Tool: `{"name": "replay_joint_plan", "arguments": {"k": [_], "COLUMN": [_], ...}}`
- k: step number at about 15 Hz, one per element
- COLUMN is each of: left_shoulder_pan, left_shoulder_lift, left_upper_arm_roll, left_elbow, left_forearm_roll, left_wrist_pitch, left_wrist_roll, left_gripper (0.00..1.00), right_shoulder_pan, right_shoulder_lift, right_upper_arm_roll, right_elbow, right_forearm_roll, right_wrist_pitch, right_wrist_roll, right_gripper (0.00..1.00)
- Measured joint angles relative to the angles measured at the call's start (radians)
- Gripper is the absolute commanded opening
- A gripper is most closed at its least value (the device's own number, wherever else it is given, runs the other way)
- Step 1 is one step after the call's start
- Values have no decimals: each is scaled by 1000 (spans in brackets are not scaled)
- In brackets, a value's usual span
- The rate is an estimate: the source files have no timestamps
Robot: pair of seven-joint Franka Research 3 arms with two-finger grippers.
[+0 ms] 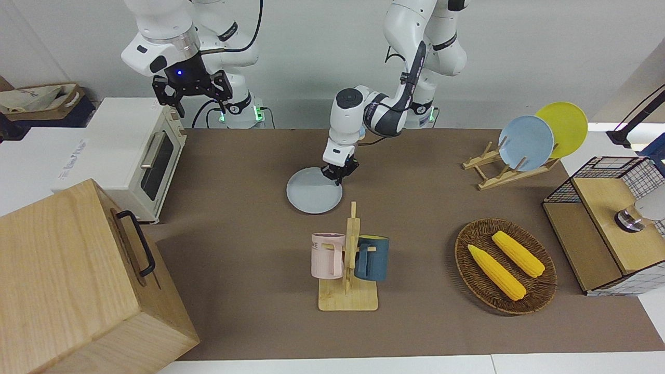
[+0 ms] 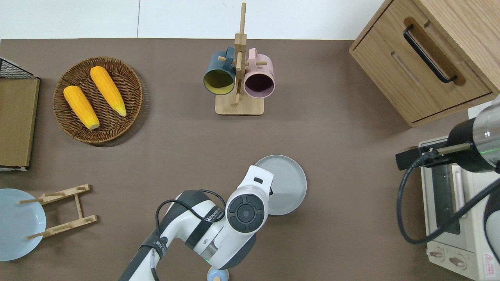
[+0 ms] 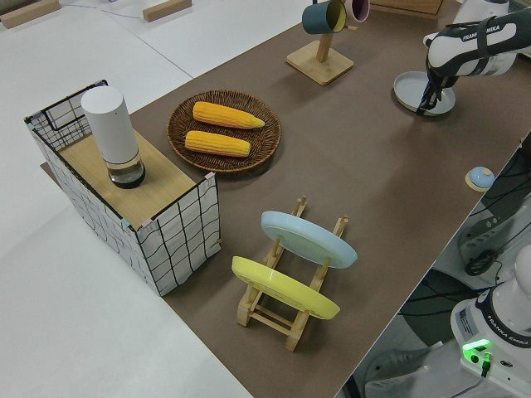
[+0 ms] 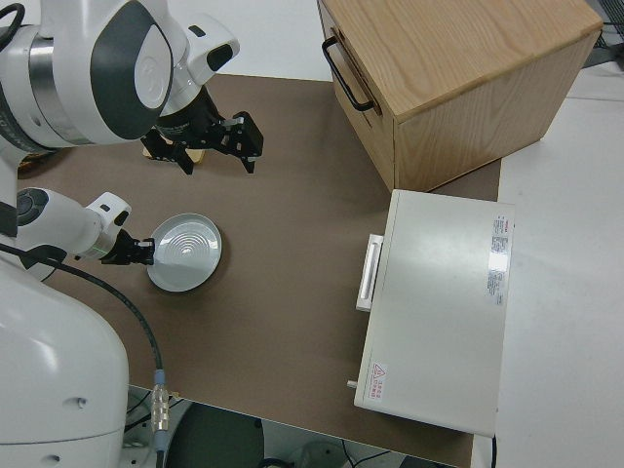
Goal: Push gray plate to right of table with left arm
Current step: 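Push the gray plate with the left gripper toward the toaster oven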
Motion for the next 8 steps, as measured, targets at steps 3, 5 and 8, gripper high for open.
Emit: {"name": "replay_joint_plan", "arguments": {"k": [3,5,8], "left_shoulder_pan": [-3,-6,-6], "left_shoulder_lift": [23,38,49], "left_upper_arm_roll": [-5,-5,-1], "left_elbow": [12,35,81], "left_forearm_roll": [0,18,29], "left_wrist_pitch": [0,-29,-131], "left_wrist_roll": [-1,6,35], "left_gripper": [783,968,989], "right_shoulder_pan": [0,0,0], "right_shoulder_lift": [0,0,0], "right_upper_arm_roll": [0,0,0], "right_elbow": [0,0,0], "right_forearm_roll": [0,0,0], "right_wrist_pitch": [0,0,0], "right_wrist_roll": [0,0,0], "right_gripper": [983,983,983]}}
